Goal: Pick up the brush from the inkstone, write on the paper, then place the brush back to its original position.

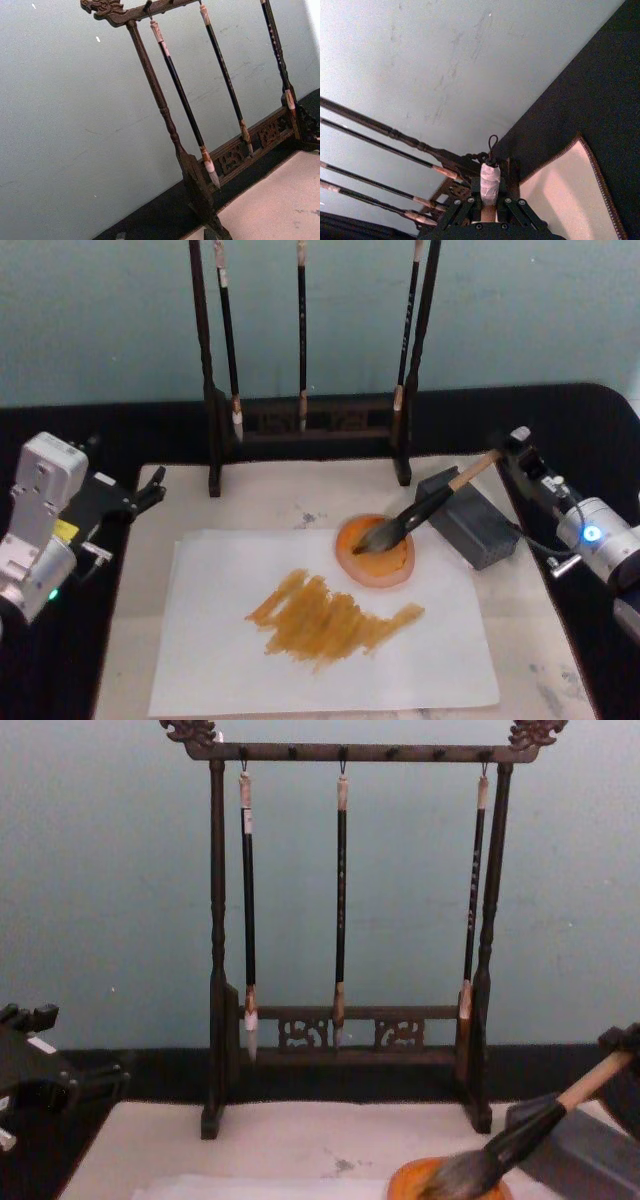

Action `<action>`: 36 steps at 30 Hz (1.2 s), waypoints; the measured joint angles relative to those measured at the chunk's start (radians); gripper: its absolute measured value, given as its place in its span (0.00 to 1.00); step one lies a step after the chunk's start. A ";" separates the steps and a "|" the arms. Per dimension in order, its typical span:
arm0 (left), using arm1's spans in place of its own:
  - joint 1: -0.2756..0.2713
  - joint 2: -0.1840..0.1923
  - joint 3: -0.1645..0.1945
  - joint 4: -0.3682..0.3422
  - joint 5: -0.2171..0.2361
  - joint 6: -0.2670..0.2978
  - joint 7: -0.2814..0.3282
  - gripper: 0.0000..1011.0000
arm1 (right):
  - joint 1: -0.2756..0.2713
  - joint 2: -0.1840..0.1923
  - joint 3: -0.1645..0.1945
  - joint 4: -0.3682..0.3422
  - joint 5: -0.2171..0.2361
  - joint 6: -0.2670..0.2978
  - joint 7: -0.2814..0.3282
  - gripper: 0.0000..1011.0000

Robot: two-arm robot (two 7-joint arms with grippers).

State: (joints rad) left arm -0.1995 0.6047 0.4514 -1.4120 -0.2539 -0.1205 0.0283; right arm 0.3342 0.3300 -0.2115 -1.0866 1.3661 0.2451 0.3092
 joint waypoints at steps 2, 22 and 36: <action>0.000 0.000 0.000 0.000 0.000 0.000 0.000 1.00 | 0.005 0.004 0.004 0.004 0.021 0.011 0.003 0.16; 0.000 0.000 0.000 0.000 0.000 0.000 0.000 1.00 | 0.034 0.076 -0.056 -0.149 0.071 0.095 -0.057 0.16; 0.000 0.000 0.000 0.000 0.000 0.000 0.000 1.00 | 0.048 0.112 -0.097 -0.168 0.068 0.077 -0.057 0.16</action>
State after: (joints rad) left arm -0.1996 0.6047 0.4513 -1.4120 -0.2539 -0.1205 0.0283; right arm 0.3819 0.4418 -0.3085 -1.2548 1.4344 0.3217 0.2520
